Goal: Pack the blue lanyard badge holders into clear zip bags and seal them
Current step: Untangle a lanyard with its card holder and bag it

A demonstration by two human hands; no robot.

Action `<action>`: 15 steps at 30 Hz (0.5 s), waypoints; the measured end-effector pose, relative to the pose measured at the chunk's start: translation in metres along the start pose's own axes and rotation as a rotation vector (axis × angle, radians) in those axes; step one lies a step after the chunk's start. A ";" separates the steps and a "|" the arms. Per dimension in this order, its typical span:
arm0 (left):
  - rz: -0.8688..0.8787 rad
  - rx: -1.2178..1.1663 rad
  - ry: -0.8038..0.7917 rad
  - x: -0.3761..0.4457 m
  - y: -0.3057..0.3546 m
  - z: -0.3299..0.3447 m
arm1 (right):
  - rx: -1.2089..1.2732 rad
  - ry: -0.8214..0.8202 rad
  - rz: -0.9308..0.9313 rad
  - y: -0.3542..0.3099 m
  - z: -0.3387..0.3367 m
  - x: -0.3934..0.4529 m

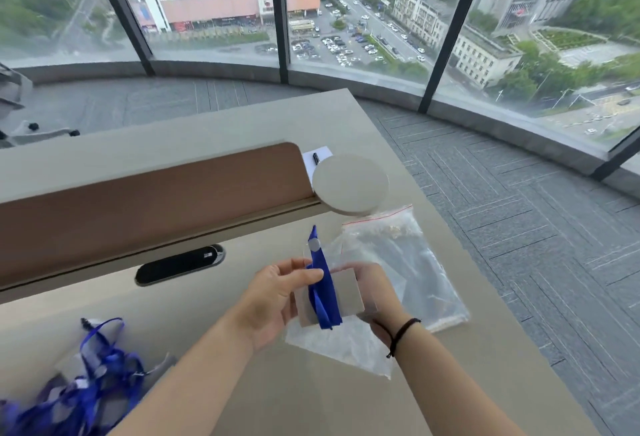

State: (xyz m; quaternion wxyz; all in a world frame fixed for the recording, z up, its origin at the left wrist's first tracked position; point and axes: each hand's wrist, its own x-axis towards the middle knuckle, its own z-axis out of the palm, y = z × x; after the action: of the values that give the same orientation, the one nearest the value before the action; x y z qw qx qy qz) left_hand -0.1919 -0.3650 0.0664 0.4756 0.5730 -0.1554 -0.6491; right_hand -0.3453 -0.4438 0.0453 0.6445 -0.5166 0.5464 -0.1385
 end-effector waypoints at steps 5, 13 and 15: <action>0.100 -0.055 0.178 -0.060 0.011 -0.072 | 0.007 -0.032 -0.088 -0.021 0.067 -0.051; 0.156 -0.008 0.354 -0.132 0.016 -0.156 | -0.001 -0.048 -0.171 -0.030 0.156 -0.096; 0.141 0.032 0.387 -0.140 0.018 -0.172 | 0.017 -0.046 -0.168 -0.030 0.171 -0.101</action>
State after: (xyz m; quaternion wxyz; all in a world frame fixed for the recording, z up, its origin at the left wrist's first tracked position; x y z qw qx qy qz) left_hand -0.0455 -0.2031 0.1124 0.5315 0.6823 -0.1113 -0.4895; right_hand -0.2256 -0.2935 0.1045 0.6474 -0.5581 0.4849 -0.1849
